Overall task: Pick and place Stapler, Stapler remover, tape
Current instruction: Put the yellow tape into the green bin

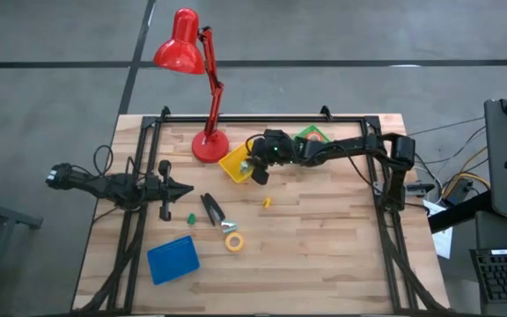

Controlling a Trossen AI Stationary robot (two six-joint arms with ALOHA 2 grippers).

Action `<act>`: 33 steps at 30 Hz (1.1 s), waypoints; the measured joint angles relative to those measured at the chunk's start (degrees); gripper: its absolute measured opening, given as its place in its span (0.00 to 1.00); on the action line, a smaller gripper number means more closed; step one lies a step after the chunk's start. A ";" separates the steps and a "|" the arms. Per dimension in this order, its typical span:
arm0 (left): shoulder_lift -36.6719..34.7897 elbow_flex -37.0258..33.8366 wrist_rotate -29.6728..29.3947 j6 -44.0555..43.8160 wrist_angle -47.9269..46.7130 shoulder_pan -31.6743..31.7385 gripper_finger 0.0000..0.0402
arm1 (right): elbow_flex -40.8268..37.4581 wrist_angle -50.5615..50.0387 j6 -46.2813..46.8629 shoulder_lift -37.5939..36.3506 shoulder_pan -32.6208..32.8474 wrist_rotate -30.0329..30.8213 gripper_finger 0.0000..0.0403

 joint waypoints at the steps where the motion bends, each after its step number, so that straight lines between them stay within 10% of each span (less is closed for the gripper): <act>1: 0.00 0.00 0.02 0.00 0.01 -0.01 0.02 | -0.02 -0.77 0.00 -0.41 0.37 -1.71 0.28; 18: 0.02 0.00 0.02 0.00 0.01 0.01 0.02 | -7.84 3.31 -1.41 -15.03 21.28 -7.17 0.21; 33: 0.22 0.00 -0.01 -5.00 7.22 0.03 0.02 | -18.74 5.34 1.76 -26.80 26.83 -10.25 0.02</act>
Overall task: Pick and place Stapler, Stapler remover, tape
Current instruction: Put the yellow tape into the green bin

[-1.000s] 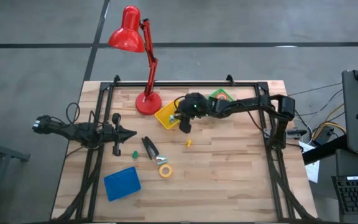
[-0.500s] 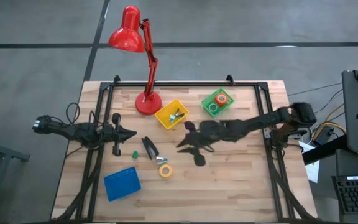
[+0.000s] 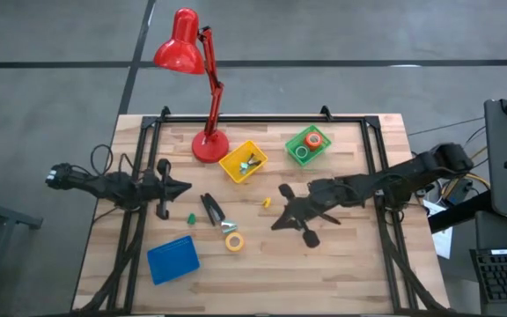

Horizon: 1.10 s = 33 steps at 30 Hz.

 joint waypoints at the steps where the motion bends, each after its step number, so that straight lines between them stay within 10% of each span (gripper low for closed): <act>1: -0.01 0.00 0.00 -2.59 1.18 0.00 0.02 | -1.04 0.62 0.56 -0.60 -0.04 0.07 0.02; 14: 3.69 0.00 -1.16 -21.81 19.42 -0.19 0.02 | -8.94 9.99 3.40 -6.09 0.02 0.57 0.02; 23: 27.28 5.19 -1.02 -27.02 20.26 -1.90 0.25 | -10.64 10.47 5.68 -6.64 0.37 0.62 0.02; 33: 58.63 26.85 3.13 -18.74 6.57 -11.19 0.46 | -10.83 10.37 5.57 -6.63 0.35 0.64 0.02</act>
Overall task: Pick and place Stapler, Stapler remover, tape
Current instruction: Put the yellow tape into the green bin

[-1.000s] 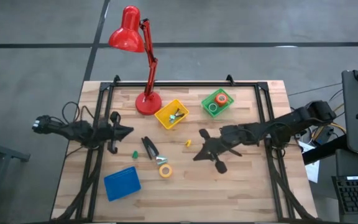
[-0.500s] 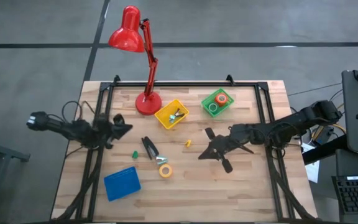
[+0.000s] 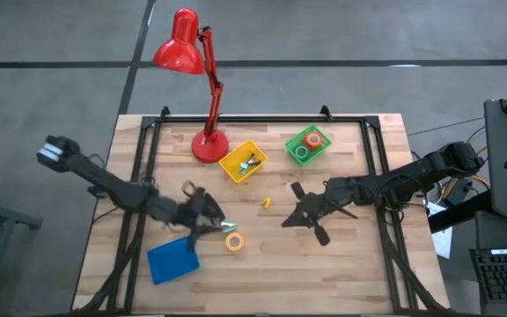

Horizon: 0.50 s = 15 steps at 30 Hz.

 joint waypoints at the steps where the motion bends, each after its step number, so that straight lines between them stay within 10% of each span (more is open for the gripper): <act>1: 3.27 3.17 -0.17 -0.77 -1.74 -1.21 0.46 | -0.06 -0.01 0.02 0.00 0.00 -0.02 0.02; 15: 35.05 31.38 -4.20 -7.04 -31.57 -6.45 0.40 | -0.78 -0.42 0.25 0.02 0.02 -0.17 0.02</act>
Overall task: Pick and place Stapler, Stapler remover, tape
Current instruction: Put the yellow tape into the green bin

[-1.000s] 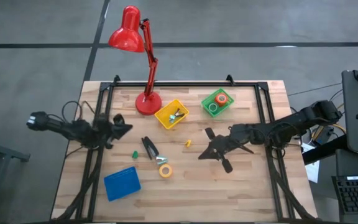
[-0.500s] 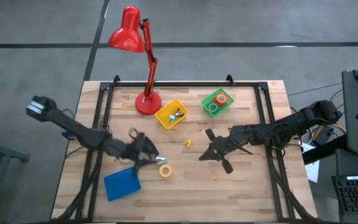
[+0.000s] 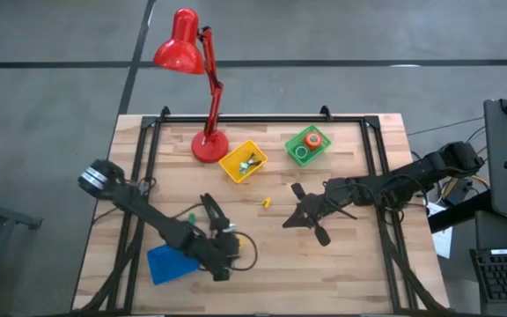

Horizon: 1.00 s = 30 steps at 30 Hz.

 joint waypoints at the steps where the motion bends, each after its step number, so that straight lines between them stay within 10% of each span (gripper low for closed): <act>1: 1.08 1.00 -0.04 -0.48 -1.39 0.00 0.40 | -0.10 -0.02 0.00 -0.02 0.00 -0.02 0.02; 18: 7.98 3.36 -1.42 -5.99 -6.71 0.10 0.38 | -0.23 0.45 0.03 0.02 2.63 1.07 0.02; 30: 7.56 3.34 -2.73 -3.47 -4.68 1.71 0.07 | -0.43 0.09 -0.63 0.02 2.75 1.20 0.02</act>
